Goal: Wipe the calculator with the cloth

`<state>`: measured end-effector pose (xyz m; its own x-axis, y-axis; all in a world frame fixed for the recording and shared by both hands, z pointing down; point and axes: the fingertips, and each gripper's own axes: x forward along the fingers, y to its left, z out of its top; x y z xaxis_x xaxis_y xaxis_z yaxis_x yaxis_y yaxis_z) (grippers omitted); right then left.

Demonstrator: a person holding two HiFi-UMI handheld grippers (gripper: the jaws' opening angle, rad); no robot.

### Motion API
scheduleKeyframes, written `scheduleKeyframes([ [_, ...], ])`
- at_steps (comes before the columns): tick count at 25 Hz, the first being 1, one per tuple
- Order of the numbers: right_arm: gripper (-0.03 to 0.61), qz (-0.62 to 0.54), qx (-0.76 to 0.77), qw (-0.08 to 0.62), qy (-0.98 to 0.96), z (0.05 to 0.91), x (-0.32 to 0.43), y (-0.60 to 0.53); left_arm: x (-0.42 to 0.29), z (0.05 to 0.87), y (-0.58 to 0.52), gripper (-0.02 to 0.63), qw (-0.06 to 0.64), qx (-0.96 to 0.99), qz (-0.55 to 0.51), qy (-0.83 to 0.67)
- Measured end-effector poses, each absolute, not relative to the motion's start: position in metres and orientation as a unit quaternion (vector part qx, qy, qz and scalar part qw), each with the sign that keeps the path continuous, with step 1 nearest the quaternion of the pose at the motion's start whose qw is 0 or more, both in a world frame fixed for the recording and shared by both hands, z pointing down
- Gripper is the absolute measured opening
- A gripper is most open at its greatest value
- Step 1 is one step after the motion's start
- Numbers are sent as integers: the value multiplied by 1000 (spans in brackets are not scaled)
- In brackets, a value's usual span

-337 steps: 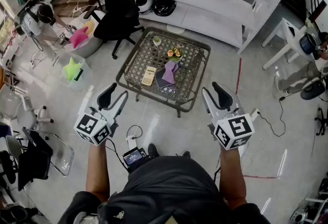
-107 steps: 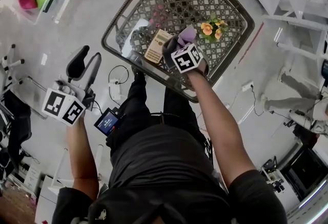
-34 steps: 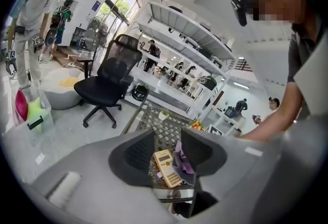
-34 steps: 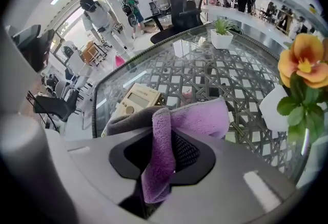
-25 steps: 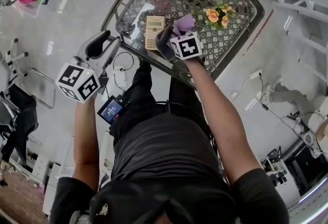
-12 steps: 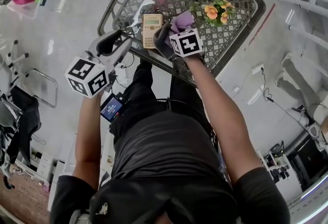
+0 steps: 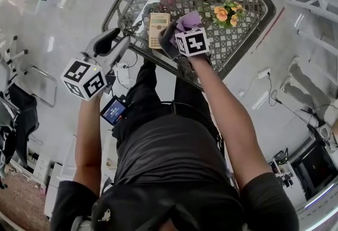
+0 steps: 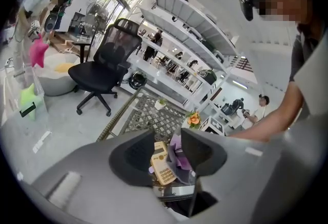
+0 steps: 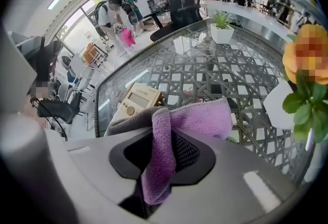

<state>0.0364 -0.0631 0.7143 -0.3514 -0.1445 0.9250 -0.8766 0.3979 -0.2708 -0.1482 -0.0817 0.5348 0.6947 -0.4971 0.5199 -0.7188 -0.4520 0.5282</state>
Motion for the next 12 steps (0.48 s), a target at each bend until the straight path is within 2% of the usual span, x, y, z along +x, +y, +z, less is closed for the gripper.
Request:
scheduleKeyframes([
  [4, 75, 430, 365, 416, -714, 712, 27, -69, -148, 536, -75, 218, 381, 838, 143, -362],
  [12, 75, 492, 384, 313, -716, 700, 6, -85, -145, 533, -72, 218, 376, 843, 141, -358],
])
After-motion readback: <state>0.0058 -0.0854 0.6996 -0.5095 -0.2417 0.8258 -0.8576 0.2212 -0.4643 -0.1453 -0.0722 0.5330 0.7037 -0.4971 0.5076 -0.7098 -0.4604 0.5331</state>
